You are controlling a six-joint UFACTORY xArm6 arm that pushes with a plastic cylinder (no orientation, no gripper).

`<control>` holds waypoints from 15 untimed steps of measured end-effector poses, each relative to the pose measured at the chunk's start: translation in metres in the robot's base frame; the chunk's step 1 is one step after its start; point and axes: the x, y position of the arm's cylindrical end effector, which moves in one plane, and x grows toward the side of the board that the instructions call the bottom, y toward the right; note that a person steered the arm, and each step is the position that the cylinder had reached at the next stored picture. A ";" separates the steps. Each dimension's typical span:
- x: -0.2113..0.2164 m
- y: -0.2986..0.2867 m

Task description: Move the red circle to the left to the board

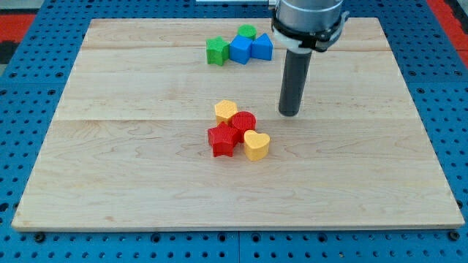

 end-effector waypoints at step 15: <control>0.009 -0.239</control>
